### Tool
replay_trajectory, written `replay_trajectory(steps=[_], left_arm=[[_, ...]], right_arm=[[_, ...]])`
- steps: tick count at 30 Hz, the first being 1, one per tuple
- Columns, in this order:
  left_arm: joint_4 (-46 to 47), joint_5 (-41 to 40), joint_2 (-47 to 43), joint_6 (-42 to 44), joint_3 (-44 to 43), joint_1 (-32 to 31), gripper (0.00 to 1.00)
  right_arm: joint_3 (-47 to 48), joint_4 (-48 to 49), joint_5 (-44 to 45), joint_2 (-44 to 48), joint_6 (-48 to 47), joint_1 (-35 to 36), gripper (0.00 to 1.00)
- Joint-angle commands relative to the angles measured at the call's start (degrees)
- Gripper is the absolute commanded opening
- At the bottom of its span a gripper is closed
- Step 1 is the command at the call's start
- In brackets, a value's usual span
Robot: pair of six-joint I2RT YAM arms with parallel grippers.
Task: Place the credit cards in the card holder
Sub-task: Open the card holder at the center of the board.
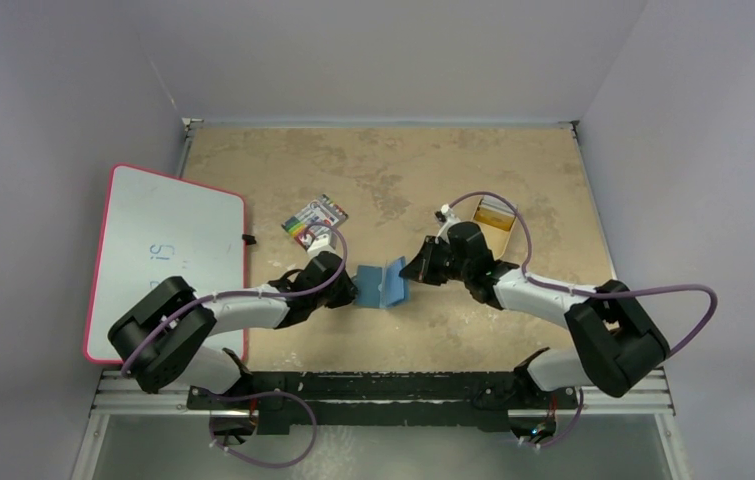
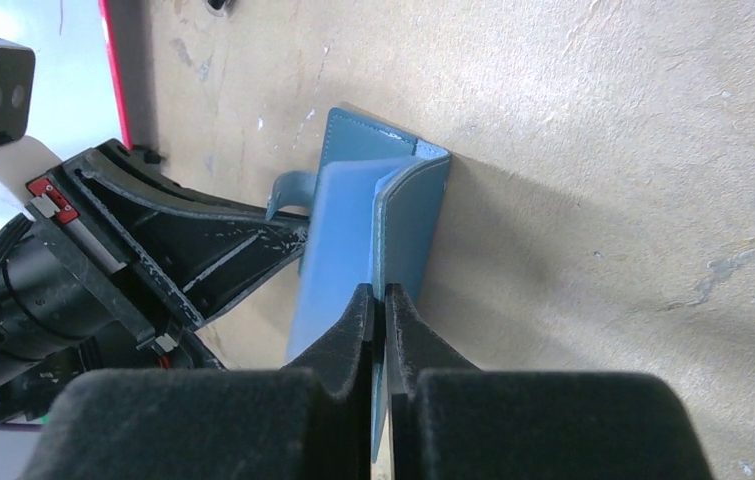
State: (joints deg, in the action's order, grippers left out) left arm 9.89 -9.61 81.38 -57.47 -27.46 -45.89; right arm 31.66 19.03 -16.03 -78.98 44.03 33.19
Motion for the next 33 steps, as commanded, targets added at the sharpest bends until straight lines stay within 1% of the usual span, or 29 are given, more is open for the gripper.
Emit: replay_trajectory(steps=[1, 3, 4, 7, 9, 10, 15, 18, 20, 22, 23, 24, 25, 27, 29, 30, 32, 33], left_arm=[[0.7, -0.9, 0.9, 0.8, 0.3, -0.3, 0.0], [0.6, -1.0, 0.8, 0.8, 0.4, -0.3, 0.0], [0.7, -1.0, 0.7, 0.7, 0.5, -0.3, 0.0], [0.9, -1.0, 0.8, 0.6, 0.6, -0.3, 0.0], [0.9, -0.9, 0.9, 0.6, 0.5, -0.3, 0.0], [0.9, -1.1, 0.9, 0.5, 0.5, -0.3, 0.0], [0.9, -1.0, 0.7, 0.5, 0.5, -0.4, 0.0], [0.9, -1.0, 0.6, 0.5, 0.6, -0.4, 0.0], [1.0, -0.9, 0.7, 0.5, 0.6, -0.5, 0.0], [1.2, -0.7, 0.7, 0.4, 0.6, -0.6, 0.0], [1.2, -0.6, 0.8, 0.4, 0.5, -0.7, 0.0], [1.3, -0.6, 0.8, 0.3, 0.4, -0.8, 0.0], [1.3, -0.6, 0.7, 0.4, 0.4, -0.8, 0.0], [1.3, -0.5, 0.6, 0.4, 0.3, -0.9, 0.0], [1.2, -0.5, 0.6, 0.5, 0.1, -0.9, 0.0], [1.0, -0.4, 0.5, 0.4, 0.0, -0.8, 0.01], [0.7, -0.3, 0.3, 0.4, -0.1, -0.9, 0.02], [0.5, -0.2, 0.1, 0.2, -0.1, -0.9, 0.04]], right_arm=[[-0.3, 2.8, -0.8, -0.3, 0.4, -0.2, 0.0], [-0.7, 4.0, -1.4, 0.0, 0.5, -0.2, 0.0], [-0.9, 5.0, -2.3, -0.1, 0.6, -0.2, 0.02], [-0.7, 6.9, -4.9, -1.5, 1.1, -0.3, 0.13], [-1.0, 7.7, -5.5, -2.5, 1.5, -0.3, 0.17], [-1.2, 8.1, -5.6, -2.6, 1.7, -0.3, 0.16], [-1.5, 9.1, -5.9, -2.8, 1.7, -0.3, 0.02], [-1.5, 8.6, -5.1, -2.7, 1.8, -0.3, 0.0], [-1.7, 8.6, -4.9, -2.5, 1.8, -0.4, 0.05], [-1.9, 8.6, -4.6, -2.6, 2.0, -0.4, 0.17], [-1.9, 8.6, -4.6, -2.8, 2.2, -0.4, 0.21], [-1.6, 8.4, -4.9, -3.1, 2.2, -0.4, 0.23], [-1.3, 8.1, -5.2, -3.4, 2.0, -0.4, 0.22], [-1.1, 8.2, -5.8, -3.6, 1.9, -0.4, 0.1], [-1.0, 8.4, -6.0, -3.4, 1.8, -0.4, 0.02], [-1.0, 8.4, -5.9, -3.3, 1.7, -0.4, 0.0], [-1.0, 8.2, -5.6, -3.2, 1.9, -0.4, 0.0], [-0.8, 8.0, -5.4, -3.3, 1.9, -0.4, 0.0]])
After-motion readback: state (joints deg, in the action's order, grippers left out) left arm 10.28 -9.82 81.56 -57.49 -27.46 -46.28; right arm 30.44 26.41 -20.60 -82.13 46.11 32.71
